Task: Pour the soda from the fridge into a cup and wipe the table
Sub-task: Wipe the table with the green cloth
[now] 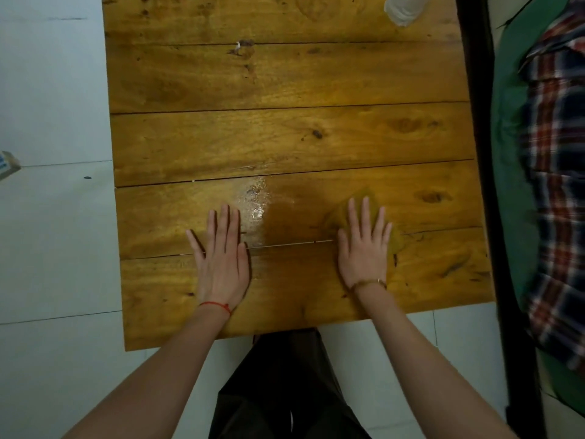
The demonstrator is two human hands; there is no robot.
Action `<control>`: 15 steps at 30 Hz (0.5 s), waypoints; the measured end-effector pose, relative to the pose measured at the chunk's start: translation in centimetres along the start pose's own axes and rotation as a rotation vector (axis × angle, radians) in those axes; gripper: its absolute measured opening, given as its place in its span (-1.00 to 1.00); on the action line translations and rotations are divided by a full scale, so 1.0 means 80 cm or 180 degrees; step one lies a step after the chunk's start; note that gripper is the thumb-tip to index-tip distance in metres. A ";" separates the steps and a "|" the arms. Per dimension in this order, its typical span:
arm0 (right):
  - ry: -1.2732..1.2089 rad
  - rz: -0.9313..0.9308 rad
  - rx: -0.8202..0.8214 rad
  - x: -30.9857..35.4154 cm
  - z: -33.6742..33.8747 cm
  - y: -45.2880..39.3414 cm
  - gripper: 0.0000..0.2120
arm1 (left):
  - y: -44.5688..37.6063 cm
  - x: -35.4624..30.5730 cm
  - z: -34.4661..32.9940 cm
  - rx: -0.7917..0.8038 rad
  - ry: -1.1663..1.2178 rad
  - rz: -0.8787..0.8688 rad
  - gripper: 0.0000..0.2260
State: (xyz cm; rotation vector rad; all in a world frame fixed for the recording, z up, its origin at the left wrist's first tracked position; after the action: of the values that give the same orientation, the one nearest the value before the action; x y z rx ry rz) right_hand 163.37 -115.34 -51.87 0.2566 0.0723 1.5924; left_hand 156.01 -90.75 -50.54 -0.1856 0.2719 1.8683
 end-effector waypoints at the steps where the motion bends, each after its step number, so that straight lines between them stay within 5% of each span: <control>1: -0.0048 -0.0244 -0.0079 -0.001 0.003 -0.020 -0.43 | 0.002 -0.003 0.000 0.0006 0.0018 -0.0012 -0.49; 4: -0.0107 -0.0447 -0.0128 0.033 0.005 -0.066 -0.43 | 0.004 -0.011 0.004 -0.0040 0.0091 -0.0053 -0.49; 11: -0.0225 0.1421 0.0329 0.130 -0.022 0.052 -0.43 | 0.019 -0.008 0.007 -0.0148 0.0107 0.0092 -0.49; 15: -0.0205 0.1209 0.0315 0.071 -0.021 0.091 -0.44 | 0.028 -0.010 0.004 -0.0073 0.0023 0.0010 -0.49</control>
State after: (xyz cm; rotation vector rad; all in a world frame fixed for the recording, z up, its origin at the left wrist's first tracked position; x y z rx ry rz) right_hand 155.81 -109.84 -51.34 0.4173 0.0546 1.9590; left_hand 154.10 -92.04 -49.79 -0.2077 0.2558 1.8748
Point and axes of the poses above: each hand's wrist, its own y-axis away from the middle knuckle, its own z-axis out of the back of the hand, x = y × z, the point moved 1 cm from there along -y, towards the middle knuckle, and after that the axes turned 11 degrees about -x, right-handed, at the moved point
